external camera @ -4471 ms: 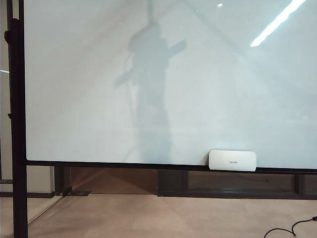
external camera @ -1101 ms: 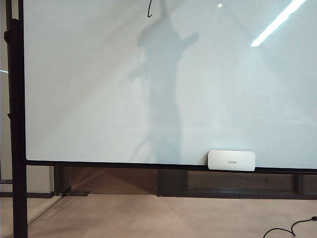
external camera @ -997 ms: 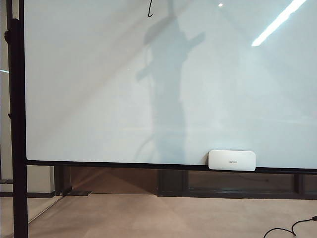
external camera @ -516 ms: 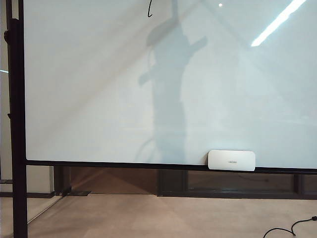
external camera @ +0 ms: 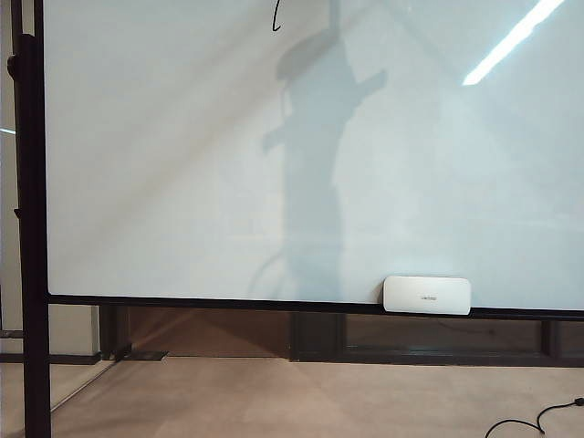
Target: Reach to the right to find the marker pen, pick it up, and write the number 19 on the whiteboard.
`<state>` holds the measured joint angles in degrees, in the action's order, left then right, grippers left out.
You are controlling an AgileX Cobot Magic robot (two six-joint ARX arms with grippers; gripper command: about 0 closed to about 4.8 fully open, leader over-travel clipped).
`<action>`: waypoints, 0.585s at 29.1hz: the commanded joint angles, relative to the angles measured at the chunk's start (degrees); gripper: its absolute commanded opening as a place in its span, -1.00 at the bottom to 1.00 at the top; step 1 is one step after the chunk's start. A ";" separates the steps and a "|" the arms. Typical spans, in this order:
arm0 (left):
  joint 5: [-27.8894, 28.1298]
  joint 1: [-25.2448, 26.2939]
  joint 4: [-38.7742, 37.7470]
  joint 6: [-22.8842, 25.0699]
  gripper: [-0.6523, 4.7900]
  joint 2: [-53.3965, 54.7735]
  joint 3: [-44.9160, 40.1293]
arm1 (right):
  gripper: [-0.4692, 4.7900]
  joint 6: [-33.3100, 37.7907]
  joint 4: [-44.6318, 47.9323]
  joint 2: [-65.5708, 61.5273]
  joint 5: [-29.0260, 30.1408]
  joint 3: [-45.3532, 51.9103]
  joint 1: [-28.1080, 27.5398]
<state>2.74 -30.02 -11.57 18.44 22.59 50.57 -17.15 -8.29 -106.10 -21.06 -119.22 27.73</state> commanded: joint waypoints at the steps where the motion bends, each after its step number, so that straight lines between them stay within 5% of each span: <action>1: -1.20 0.02 0.28 0.22 -0.78 -0.02 0.04 | -0.83 -0.02 1.73 0.48 -1.14 -0.28 0.07; 17: -4.07 0.02 -0.13 0.28 -0.78 -0.02 0.04 | -0.83 0.22 2.67 -1.16 -3.50 -0.28 0.07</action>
<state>-1.10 -30.02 -12.25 18.44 22.59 50.57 -17.19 -7.01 -107.37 -24.25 -119.20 27.75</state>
